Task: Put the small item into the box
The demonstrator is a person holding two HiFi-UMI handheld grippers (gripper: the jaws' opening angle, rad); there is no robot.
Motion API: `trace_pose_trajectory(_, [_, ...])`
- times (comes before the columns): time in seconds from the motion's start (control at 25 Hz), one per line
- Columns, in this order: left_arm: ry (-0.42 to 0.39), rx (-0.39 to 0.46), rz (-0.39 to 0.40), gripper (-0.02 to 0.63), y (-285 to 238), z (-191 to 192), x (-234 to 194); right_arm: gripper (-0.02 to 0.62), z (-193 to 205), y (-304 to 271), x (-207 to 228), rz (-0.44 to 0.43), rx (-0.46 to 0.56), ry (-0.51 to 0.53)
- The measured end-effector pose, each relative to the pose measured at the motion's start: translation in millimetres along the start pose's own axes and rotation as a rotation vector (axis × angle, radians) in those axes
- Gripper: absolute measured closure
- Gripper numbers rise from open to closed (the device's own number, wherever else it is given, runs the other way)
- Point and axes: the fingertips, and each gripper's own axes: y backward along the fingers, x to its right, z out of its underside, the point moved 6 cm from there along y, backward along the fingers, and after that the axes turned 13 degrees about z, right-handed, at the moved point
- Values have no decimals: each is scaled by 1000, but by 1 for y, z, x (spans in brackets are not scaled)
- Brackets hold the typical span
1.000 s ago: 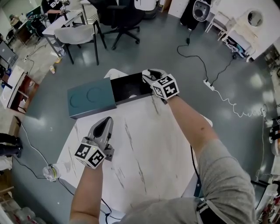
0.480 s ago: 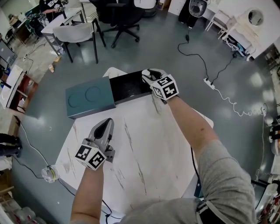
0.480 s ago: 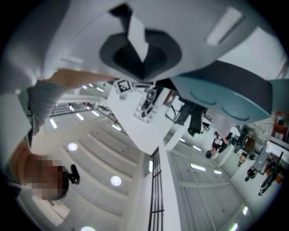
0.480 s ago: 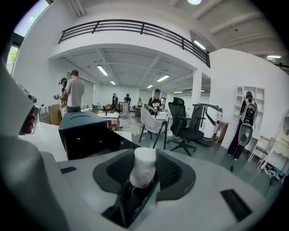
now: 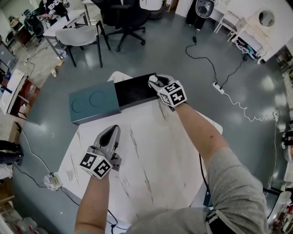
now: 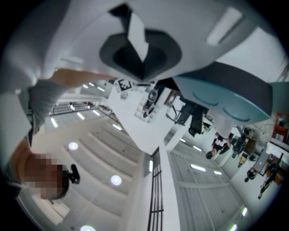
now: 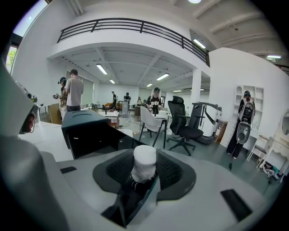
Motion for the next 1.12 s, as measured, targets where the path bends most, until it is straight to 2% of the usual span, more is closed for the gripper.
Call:
trace_pose_trajectory(0.24, [1, 8, 2, 601, 1, -2, 3, 443, 1, 1, -2, 4, -18, 10])
trace_pose_trajectory(0.4, [0, 7, 3, 601, 3, -2, 7, 403, 4, 4, -7, -17, -31, 35])
trace_pose_trajectory(0.72, [-5, 12, 5, 601, 6, -9, 14, 382, -4, 16, -7, -12, -8, 20])
trace_pose_trajectory(1.12, [-38, 29, 10, 601, 15, -27, 26, 380, -35, 46, 1, 32, 56, -21])
